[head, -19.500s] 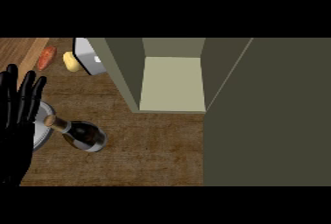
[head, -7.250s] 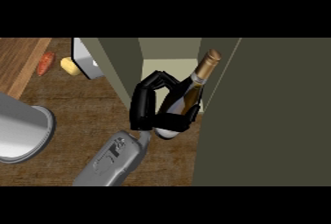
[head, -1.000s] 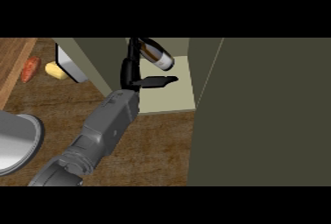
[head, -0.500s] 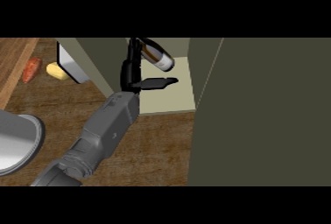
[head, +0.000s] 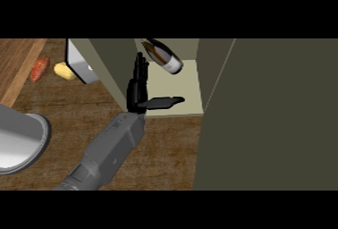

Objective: Pick up the wine, place it into the cabinet and close the cabinet

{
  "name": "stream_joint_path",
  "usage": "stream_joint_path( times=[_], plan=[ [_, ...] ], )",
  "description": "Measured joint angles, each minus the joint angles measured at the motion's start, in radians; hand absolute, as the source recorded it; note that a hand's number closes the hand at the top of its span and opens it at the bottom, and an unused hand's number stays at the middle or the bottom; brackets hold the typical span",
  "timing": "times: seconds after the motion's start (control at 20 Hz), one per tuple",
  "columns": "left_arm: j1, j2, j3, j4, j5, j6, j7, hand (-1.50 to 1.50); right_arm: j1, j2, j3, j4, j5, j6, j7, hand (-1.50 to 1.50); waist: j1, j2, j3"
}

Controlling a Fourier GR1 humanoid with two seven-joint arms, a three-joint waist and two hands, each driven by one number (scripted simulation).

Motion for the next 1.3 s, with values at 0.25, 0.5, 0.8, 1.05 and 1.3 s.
stream_joint_path(
  times=[0.25,0.5,0.8,1.05,1.3],
  plan=[
    [0.14,0.0,-0.184,-0.25,0.058,0.161,0.036,-1.5,0.0,-0.005,-0.017,0.0,0.007,-0.006,-0.002,-1.5,0.025,-0.001,0.0],
    [0.272,0.006,-0.3,-0.494,0.014,0.285,0.083,-1.5,-0.005,-0.022,-0.058,-0.003,0.01,-0.003,0.003,-1.5,0.044,-0.002,0.001],
    [0.431,0.031,-0.365,-0.742,-0.058,0.358,0.126,-1.5,0.004,-0.016,-0.032,-0.012,0.019,-0.017,0.017,-1.5,0.05,-0.002,0.001],
    [0.556,0.074,-0.421,-0.951,-0.133,0.442,0.191,-1.5,0.005,-0.021,-0.037,-0.013,0.021,-0.019,0.016,-1.5,0.051,-0.001,0.001],
    [0.658,0.127,-0.444,-1.115,-0.191,0.48,0.235,-1.5,0.003,-0.029,-0.037,-0.018,0.018,-0.012,0.028,-1.5,0.05,0.0,0.001]
  ],
)
